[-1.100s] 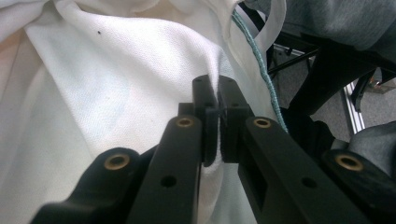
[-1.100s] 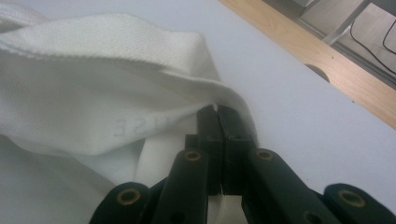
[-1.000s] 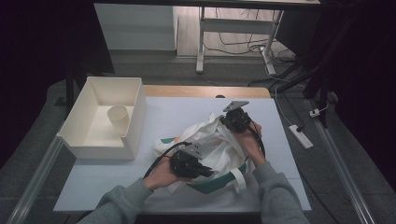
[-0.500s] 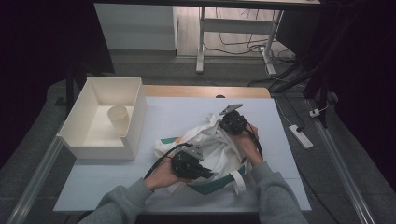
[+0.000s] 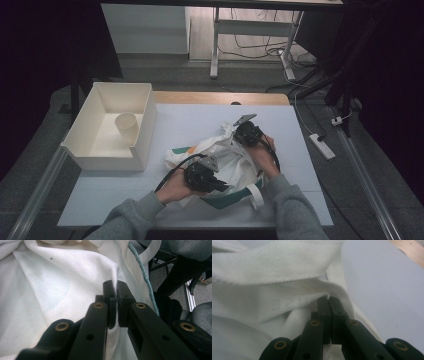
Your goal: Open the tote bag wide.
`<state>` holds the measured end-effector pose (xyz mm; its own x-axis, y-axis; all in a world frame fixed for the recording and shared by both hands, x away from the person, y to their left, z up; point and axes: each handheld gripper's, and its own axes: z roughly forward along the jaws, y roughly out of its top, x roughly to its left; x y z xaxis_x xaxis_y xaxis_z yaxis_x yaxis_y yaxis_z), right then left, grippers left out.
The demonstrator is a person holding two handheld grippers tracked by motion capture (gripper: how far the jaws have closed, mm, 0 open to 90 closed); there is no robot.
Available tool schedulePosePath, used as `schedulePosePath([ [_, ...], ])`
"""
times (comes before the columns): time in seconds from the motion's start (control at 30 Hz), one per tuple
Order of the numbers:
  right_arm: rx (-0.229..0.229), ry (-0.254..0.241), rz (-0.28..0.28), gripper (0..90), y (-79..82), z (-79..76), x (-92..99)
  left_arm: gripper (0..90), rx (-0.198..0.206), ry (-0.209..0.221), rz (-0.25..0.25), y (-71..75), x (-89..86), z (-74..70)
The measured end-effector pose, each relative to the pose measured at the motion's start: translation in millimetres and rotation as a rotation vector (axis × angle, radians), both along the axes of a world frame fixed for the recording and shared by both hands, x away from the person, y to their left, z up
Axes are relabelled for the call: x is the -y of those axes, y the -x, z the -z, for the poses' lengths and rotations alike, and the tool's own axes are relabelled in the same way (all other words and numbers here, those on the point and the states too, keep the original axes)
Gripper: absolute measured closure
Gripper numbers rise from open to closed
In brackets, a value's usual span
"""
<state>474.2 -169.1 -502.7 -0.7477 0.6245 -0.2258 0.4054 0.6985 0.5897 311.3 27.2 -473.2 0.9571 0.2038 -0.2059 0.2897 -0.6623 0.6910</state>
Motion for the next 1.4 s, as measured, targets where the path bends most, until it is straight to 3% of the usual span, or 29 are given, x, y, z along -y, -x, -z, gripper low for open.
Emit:
schedulePosePath([
  [0.3, -0.002, -0.064, 0.001, 86.9, 3.3, -8.4, 3.7, 84.4, 0.013, 0.006, -0.014, 0.4, -0.6, -1.3],
  [0.4, 0.008, -0.114, -0.023, 76.5, 8.6, -18.6, 5.4, 72.3, 0.054, 0.011, -0.041, 2.8, -2.3, -5.2],
  [0.6, 0.042, -0.175, -0.059, 62.1, 25.4, -36.9, 9.9, 54.2, 0.085, 0.053, -0.088, 2.5, -9.3, -14.5],
  [0.77, 0.026, -0.269, -0.068, 57.7, 38.2, -50.6, 18.3, 49.3, 0.116, 0.095, -0.15, 2.2, -18.3, -24.8],
  [1.07, 0.044, -0.281, -0.104, 55.1, 68.7, -62.8, 25.4, 47.7, 0.181, 0.139, -0.222, -5.5, -34.3, -48.8],
  [1.17, 0.036, -0.287, -0.114, 54.9, 79.7, -63.0, 27.7, 47.6, 0.216, 0.117, -0.261, -13.7, -38.6, -53.3],
  [1.27, 0.028, -0.29, -0.126, 54.6, 90.1, -61.1, 28.6, 47.6, 0.213, 0.108, -0.299, -27.0, -42.2, -53.0],
  [1.4, 0.022, -0.279, -0.147, 53.6, 104.8, -58.3, 28.8, 47.7, 0.206, 0.058, -0.352, -50.0, -42.5, -47.6],
])
